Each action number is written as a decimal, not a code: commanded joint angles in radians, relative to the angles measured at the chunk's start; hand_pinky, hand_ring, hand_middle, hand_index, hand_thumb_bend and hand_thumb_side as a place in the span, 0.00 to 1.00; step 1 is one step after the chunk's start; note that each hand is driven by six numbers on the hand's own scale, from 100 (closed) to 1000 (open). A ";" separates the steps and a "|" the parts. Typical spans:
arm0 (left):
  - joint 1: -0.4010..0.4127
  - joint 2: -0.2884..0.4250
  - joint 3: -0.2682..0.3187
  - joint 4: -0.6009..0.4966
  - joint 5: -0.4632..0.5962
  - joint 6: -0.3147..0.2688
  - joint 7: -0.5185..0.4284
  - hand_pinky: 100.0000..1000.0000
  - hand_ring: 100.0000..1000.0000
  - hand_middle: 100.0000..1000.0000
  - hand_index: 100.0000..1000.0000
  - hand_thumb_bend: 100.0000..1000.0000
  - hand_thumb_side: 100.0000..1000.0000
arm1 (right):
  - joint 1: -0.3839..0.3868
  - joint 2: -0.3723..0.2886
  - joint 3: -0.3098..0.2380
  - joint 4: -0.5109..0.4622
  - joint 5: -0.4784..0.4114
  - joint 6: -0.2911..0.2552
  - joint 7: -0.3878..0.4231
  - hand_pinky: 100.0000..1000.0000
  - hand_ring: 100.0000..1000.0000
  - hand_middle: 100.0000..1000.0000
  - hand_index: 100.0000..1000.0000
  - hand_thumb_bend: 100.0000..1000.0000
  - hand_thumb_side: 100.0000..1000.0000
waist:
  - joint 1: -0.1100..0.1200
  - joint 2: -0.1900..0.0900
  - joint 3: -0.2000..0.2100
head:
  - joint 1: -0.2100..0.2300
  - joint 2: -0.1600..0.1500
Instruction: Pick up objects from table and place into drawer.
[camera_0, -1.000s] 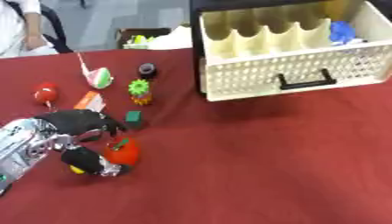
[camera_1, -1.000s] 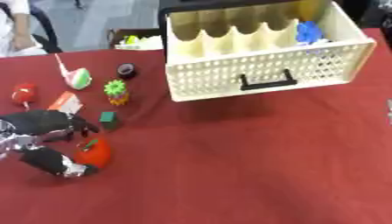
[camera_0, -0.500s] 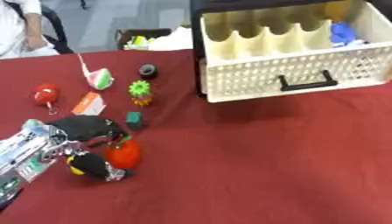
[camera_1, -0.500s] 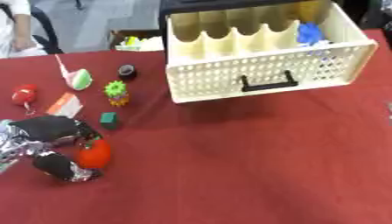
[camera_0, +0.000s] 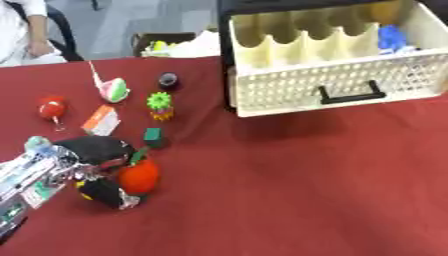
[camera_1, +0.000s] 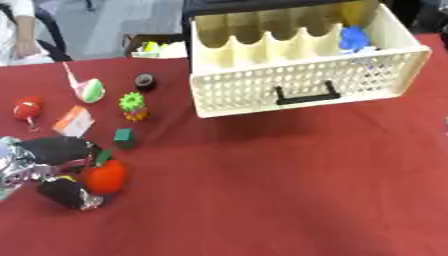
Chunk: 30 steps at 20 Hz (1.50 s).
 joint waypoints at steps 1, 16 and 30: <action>-0.020 0.017 0.010 -0.016 -0.004 0.013 0.025 0.24 0.44 0.55 0.86 0.24 0.67 | -0.007 -0.015 -0.011 -0.006 -0.004 0.001 0.000 0.39 0.41 0.34 0.74 0.00 0.39 | -0.005 -0.017 0.000 | 0.006 -0.002; -0.030 0.011 0.011 -0.021 -0.037 0.048 0.101 0.09 0.33 0.42 0.66 0.00 0.54 | -0.004 -0.011 -0.013 -0.006 0.000 0.006 0.001 0.39 0.41 0.34 0.73 0.00 0.39 | -0.005 -0.020 0.001 | 0.009 -0.010; -0.031 0.025 0.033 -0.057 -0.015 0.095 0.178 0.00 0.21 0.28 0.50 0.00 0.28 | -0.004 -0.012 -0.012 -0.006 0.000 0.008 0.001 0.39 0.41 0.34 0.73 0.00 0.39 | -0.002 -0.023 0.004 | 0.006 -0.009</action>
